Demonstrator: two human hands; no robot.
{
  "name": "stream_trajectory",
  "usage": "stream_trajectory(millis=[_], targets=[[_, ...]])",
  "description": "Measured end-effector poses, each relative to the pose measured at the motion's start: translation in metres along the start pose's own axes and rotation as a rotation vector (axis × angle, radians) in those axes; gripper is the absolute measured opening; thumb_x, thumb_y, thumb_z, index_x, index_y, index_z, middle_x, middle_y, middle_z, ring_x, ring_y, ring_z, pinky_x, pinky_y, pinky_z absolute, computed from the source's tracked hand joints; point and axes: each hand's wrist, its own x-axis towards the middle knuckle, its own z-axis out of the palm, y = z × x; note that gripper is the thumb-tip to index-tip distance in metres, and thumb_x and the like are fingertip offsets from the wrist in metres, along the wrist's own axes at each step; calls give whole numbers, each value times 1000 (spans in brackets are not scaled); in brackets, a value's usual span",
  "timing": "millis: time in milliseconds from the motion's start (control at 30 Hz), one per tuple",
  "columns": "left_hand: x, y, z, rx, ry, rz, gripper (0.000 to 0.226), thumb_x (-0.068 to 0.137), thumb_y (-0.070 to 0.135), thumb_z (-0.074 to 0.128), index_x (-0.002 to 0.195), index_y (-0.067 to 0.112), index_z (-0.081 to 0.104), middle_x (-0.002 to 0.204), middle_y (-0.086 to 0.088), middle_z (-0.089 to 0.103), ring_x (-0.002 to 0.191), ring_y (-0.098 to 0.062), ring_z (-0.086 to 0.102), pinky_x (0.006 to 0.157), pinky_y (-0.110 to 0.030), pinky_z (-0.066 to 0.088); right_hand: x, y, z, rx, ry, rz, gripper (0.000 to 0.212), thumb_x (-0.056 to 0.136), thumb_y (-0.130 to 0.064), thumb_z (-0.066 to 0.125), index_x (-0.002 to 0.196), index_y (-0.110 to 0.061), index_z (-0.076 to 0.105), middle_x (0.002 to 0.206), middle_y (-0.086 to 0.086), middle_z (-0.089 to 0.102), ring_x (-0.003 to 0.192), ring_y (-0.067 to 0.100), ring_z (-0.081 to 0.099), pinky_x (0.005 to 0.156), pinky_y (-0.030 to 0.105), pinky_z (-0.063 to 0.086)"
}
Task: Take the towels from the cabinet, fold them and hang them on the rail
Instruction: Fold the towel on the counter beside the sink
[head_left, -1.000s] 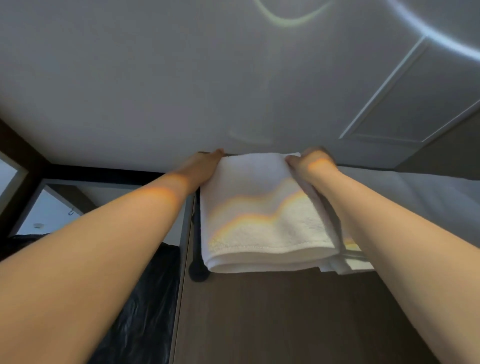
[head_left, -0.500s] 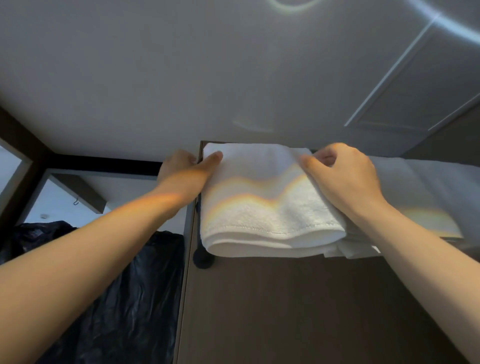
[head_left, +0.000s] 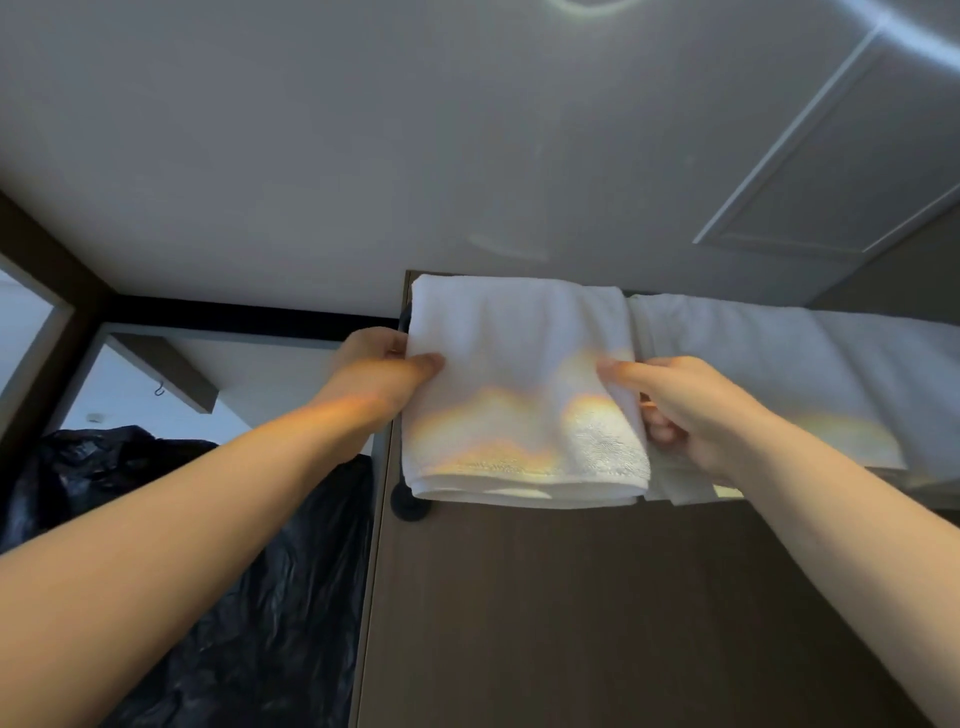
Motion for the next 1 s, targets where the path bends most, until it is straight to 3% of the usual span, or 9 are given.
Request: stream_trajectory(millis=[100,167,267,400,500,633,733,800,1000], targets=[[12,2,2,59,92,58,13,92,28,64,86,17,65,85,6,67,75,-5,62,60,-13,47,10,-12,3,66,55,-56,34,89,-25,69,66,-15,46,42,-5,35,38,12,28,40,22,24],[21,8,3,135,186,106,20,91,31,64,75,20,62,74,12,60,65,0,53,42,-6,34,15,-22,4,137,112,-155,26,90,-16,67,68,-11,54,45,-5,52,34,9,44,37,17,34],[39,18,8,191,252,145,29,91,30,64,66,21,52,67,10,51,59,-2,45,46,-17,31,29,-33,7,172,198,-266,6,91,-8,65,85,-7,66,77,7,66,58,13,61,57,23,51],[53,23,12,222,280,153,32,91,28,63,64,20,47,65,8,47,57,-4,42,49,-20,29,50,-33,9,103,221,-277,6,91,-10,66,86,-8,63,89,12,66,71,24,62,66,30,52],[46,14,14,291,289,160,35,90,30,64,62,20,45,62,9,47,55,-3,42,42,-14,27,54,-19,8,-102,280,-320,13,90,-20,68,81,-13,65,84,8,68,77,24,64,73,34,50],[31,3,15,298,273,167,40,90,32,66,58,18,45,58,8,48,53,-4,42,36,-6,29,47,-3,7,-250,294,-346,21,91,-32,65,81,-14,61,70,-1,58,75,24,57,66,29,39],[23,-1,12,240,170,88,39,89,44,63,72,9,62,68,7,60,58,-4,53,41,-7,32,35,2,8,-269,310,-311,36,90,-37,66,64,-20,46,60,-7,45,60,18,46,54,26,35],[17,-6,8,129,46,13,43,87,53,62,86,11,70,83,7,70,71,-6,65,55,-13,44,23,5,11,-228,314,-270,43,87,-39,68,59,-20,42,53,-7,41,51,14,41,46,25,32],[-6,-30,4,-140,-355,-204,65,64,66,68,109,20,68,99,6,75,90,-10,72,79,-29,55,-16,27,6,-191,29,-162,26,86,-40,69,84,-14,68,60,-3,58,45,7,50,40,17,34]])
